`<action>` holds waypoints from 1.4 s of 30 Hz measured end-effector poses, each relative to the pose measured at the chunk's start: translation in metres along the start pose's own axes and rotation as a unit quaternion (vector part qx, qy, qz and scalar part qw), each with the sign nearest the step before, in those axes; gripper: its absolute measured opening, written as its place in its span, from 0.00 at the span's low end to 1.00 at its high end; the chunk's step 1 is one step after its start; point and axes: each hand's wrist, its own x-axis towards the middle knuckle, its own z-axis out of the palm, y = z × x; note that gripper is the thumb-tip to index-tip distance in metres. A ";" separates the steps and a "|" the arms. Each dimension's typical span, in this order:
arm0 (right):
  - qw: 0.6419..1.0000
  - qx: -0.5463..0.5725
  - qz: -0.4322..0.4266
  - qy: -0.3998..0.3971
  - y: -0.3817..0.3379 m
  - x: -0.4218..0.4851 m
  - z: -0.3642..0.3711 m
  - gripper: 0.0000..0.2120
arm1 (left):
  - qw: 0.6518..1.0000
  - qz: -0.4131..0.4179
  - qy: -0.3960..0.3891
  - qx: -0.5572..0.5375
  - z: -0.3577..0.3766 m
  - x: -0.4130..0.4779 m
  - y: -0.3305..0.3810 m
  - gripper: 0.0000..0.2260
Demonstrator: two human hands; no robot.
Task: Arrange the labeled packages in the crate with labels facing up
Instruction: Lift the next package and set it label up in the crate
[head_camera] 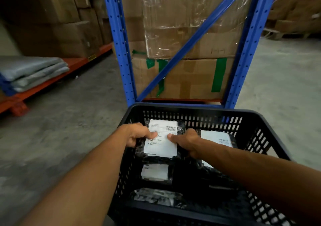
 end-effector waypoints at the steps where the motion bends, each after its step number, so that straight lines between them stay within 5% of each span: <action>1: 1.000 -0.014 0.008 0.006 0.004 0.004 0.006 0.15 | 1.000 -0.007 0.013 0.015 0.002 0.003 -0.004 0.17; 5: 0.999 -0.027 0.011 0.024 0.014 0.019 0.024 0.13 | 0.996 -0.014 0.060 0.070 0.006 0.020 -0.019 0.20; 10: 0.998 -0.046 0.024 0.046 0.031 0.040 0.037 0.24 | 0.992 0.003 0.082 0.097 0.011 0.046 -0.031 0.22; 17: 0.992 -0.115 0.040 0.039 0.075 0.052 0.054 0.19 | 0.979 -0.015 0.077 0.190 0.028 0.065 -0.065 0.21; 42: 0.991 -0.129 0.015 -0.016 0.065 0.063 0.051 0.20 | 0.967 -0.035 0.058 0.246 0.023 0.069 -0.052 0.20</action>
